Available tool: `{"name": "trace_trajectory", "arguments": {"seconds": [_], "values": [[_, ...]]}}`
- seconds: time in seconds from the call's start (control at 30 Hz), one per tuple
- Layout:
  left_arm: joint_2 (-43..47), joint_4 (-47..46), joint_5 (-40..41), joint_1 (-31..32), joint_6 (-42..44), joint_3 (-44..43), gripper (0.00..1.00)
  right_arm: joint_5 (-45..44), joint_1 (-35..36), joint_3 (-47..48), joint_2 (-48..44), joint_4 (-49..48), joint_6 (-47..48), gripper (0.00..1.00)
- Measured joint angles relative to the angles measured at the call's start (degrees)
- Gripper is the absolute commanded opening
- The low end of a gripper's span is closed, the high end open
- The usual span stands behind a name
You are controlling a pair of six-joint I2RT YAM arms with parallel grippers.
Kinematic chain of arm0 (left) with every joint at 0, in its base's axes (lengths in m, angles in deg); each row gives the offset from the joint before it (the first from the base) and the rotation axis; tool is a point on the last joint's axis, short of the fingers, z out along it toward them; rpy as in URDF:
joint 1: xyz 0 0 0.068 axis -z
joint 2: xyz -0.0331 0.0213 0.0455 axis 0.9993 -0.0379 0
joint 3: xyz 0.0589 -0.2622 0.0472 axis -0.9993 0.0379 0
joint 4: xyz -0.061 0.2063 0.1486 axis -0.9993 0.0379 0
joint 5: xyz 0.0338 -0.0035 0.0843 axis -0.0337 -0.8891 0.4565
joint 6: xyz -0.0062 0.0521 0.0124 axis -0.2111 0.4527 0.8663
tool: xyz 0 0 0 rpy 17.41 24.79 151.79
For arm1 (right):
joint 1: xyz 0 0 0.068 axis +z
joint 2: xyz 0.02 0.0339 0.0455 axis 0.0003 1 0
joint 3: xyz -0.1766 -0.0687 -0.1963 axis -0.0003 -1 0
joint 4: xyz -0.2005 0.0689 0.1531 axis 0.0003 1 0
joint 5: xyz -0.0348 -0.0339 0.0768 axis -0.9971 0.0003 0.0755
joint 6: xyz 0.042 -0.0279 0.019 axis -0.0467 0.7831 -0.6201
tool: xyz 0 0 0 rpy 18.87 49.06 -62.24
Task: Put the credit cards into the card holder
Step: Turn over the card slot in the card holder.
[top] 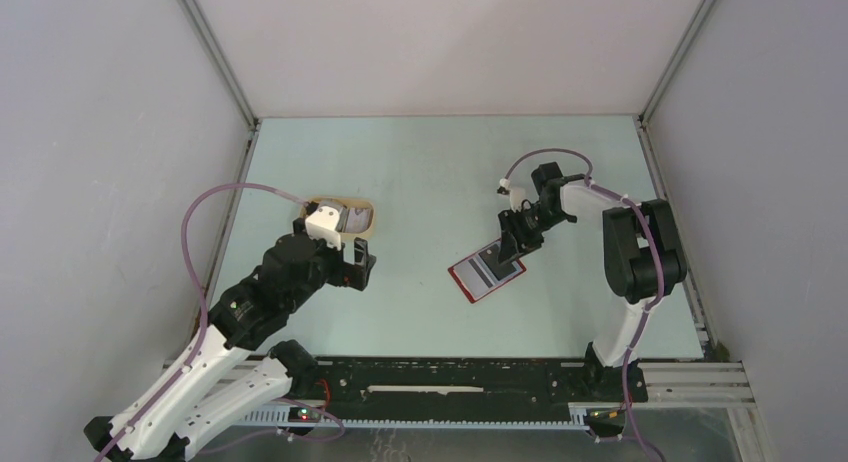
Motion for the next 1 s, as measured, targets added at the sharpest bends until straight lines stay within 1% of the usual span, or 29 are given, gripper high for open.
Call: {"name": "trace_trajectory", "arguments": {"seconds": [0.23,0.33,0.4,0.53,0.63,0.73,0.77,0.9,1.0], "values": [[0.00,-0.07,-0.79,-0.04,-0.20,0.00,1.00,-0.15,-0.07,0.35,0.00,0.09,0.00,0.52],[0.13,-2.27,-4.72,-0.22,-2.14,1.25,1.00,-0.85,-0.42,0.35,0.00,0.07,0.00,0.52],[0.22,-5.46,-8.26,-0.22,-4.50,3.43,0.98,-1.22,-0.46,0.35,0.00,0.04,0.00,0.51],[-0.59,-13.79,-14.29,-0.20,-10.69,9.79,0.91,-3.10,-0.42,0.35,0.00,0.04,0.07,0.51],[-3.89,-21.38,-17.38,0.35,-15.76,14.14,0.85,-5.42,-0.33,0.35,0.00,-0.07,0.26,0.50],[-8.63,-28.11,-18.51,1.20,-19.47,16.94,0.77,-7.13,0.00,0.35,0.00,-0.09,0.48,0.47],[-10.19,-30.32,-18.73,1.36,-20.61,17.90,0.73,-7.48,0.17,0.35,0.00,-0.07,0.55,0.47],[-15.37,-38.75,-19.10,1.55,-24.61,21.35,0.66,-8.13,2.21,0.35,0.00,0.31,1.05,0.42],[-17.70,-42.18,-18.78,1.57,-25.97,22.34,0.59,-7.85,4.85,0.35,0.00,0.96,1.36,0.39]]}}
